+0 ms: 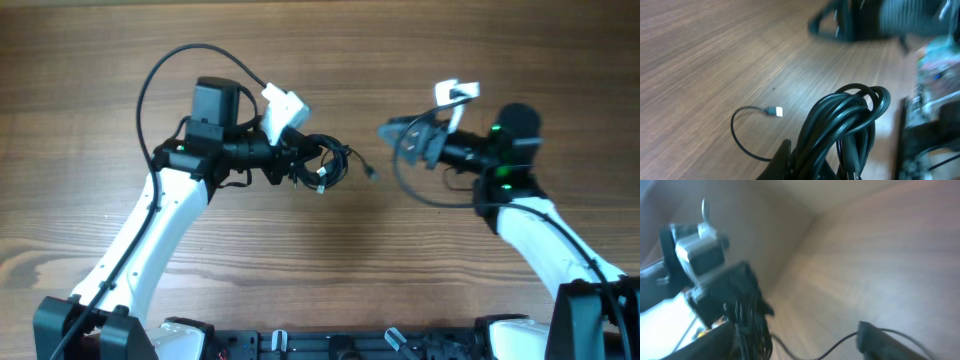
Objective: Untangle cables
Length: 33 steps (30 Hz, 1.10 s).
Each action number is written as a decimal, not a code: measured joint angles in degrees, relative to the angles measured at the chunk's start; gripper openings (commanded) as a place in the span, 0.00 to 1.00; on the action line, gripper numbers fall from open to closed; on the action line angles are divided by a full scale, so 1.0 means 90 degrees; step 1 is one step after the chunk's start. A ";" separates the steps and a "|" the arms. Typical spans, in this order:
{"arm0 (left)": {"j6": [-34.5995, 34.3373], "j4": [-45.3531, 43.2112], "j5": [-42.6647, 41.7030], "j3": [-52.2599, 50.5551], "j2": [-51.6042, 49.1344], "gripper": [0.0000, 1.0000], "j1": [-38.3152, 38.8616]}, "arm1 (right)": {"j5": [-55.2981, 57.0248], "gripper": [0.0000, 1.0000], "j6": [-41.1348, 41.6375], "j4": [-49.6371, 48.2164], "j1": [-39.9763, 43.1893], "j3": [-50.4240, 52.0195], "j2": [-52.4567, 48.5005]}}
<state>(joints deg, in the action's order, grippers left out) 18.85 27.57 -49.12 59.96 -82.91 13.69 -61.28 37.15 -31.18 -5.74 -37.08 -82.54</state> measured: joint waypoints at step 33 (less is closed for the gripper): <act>-0.3424 -0.0095 -0.2018 0.0000 -0.0015 0.04 -0.0335 | 0.0508 0.65 -0.0131 -0.1736 -0.0930 -0.0010 0.0002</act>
<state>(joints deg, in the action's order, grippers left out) -11.97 26.72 -67.29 59.96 -83.05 10.68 -56.71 35.97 -46.81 -14.11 -37.17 -82.52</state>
